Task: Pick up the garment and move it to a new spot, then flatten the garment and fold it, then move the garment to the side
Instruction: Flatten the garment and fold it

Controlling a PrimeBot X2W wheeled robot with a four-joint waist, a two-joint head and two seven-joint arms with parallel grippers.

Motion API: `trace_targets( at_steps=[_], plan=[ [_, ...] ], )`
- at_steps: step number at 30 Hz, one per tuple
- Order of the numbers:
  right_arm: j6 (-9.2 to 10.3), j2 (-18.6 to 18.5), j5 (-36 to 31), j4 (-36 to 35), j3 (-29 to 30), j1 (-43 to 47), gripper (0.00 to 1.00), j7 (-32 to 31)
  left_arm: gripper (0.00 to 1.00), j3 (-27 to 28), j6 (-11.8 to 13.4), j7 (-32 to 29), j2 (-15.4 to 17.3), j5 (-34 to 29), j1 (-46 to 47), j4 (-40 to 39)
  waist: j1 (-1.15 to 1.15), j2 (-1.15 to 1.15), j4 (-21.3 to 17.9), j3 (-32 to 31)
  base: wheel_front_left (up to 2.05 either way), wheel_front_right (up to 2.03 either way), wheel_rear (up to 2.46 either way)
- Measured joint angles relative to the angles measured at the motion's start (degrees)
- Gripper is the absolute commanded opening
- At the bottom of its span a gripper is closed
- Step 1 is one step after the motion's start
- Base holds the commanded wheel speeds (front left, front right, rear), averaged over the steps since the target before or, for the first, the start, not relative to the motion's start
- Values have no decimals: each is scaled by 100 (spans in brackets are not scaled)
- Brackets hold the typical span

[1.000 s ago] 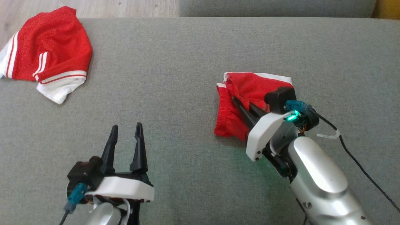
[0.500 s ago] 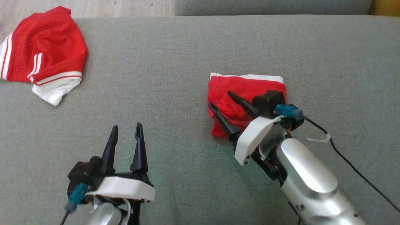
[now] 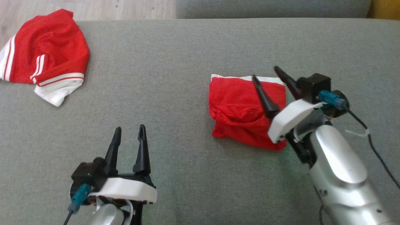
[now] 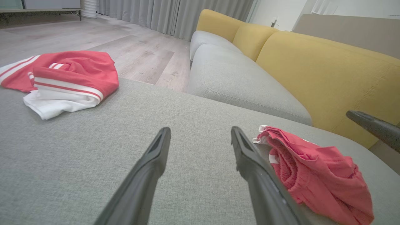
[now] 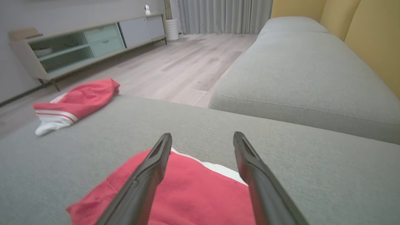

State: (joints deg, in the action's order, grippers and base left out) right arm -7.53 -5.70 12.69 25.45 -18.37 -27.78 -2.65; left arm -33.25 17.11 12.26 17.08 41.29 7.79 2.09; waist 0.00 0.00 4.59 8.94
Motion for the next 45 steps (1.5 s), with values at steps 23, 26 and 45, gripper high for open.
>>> trace_targets(
  at_steps=[23, 26, 45],
  plan=[
    [0, -207, 990, 760, -2004, 214, 0, 16, 100, -13, 0, 1, -16, 25, 2, 69, 0, 0, 225, -12, 0, 0, 0],
    [0, -196, 1053, 848, -2252, 249, 0, 15, 100, -23, 1, 1, -16, 25, 1, 68, 0, 0, 216, -23, 0, 0, 0],
    [0, -151, 1251, 630, -2297, 127, 56, 857, 100, -29, 58, 2, 55, 116, -262, 116, 0, 0, 34, -486, 0, 0, 0]
  ],
)
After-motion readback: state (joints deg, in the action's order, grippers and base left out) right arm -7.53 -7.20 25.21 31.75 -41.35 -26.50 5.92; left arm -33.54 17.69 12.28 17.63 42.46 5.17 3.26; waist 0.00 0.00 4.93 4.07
